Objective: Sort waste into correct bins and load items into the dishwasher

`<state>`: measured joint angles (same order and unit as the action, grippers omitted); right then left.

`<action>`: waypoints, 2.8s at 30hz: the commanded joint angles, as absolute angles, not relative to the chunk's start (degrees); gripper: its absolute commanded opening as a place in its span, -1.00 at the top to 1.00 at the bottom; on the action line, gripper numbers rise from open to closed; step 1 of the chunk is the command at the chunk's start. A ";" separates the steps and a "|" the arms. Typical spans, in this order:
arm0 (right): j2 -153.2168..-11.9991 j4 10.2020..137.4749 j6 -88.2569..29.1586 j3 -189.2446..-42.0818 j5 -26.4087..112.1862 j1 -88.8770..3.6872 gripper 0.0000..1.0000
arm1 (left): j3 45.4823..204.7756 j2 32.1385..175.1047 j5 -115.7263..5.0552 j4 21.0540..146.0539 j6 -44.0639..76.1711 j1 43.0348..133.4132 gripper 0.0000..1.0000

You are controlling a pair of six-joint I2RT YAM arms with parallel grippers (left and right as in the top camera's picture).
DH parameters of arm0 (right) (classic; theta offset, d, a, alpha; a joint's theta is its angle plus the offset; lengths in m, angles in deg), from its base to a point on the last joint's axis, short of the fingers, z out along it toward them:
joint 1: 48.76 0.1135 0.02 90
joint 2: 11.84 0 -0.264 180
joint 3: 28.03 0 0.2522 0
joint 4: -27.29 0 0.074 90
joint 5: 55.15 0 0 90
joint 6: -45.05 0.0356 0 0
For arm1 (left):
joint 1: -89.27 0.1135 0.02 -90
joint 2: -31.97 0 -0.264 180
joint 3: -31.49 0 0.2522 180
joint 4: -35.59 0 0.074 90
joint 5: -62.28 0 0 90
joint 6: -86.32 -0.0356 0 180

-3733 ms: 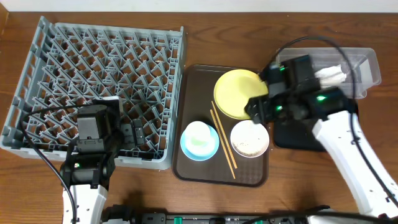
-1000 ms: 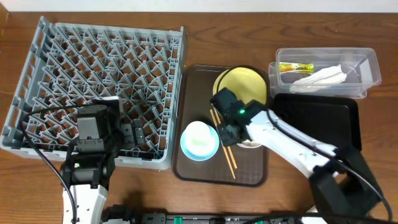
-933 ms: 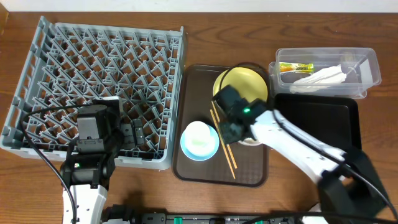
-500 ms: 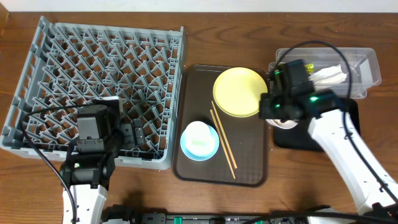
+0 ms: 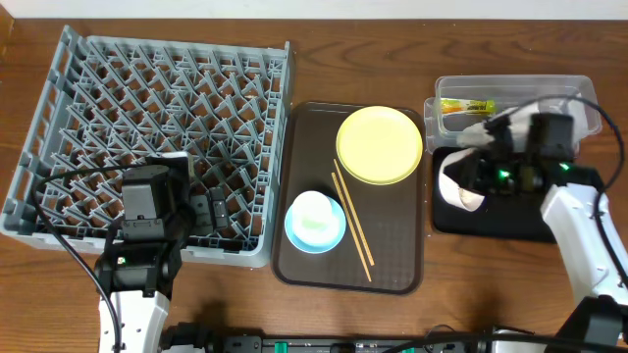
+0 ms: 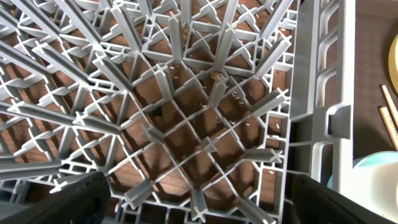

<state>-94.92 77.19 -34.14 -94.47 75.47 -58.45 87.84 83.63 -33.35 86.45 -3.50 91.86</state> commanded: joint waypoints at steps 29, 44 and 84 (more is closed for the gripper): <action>-110.40 56.91 -29.68 -85.07 124.21 -92.26 0.98 | 89.31 83.57 -33.26 86.60 -2.97 92.10 -0.93; -109.55 52.36 -24.52 -85.07 120.38 -84.51 0.98 | 89.31 83.57 -33.26 86.65 -2.97 92.10 -0.93; -90.27 75.25 -43.73 -108.57 51.88 -29.21 0.98 | 89.31 83.57 -33.26 86.69 -2.97 92.10 -0.93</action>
<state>-84.78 74.31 -37.37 -104.94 60.73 -32.29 87.84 83.63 -33.35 86.49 -3.50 91.86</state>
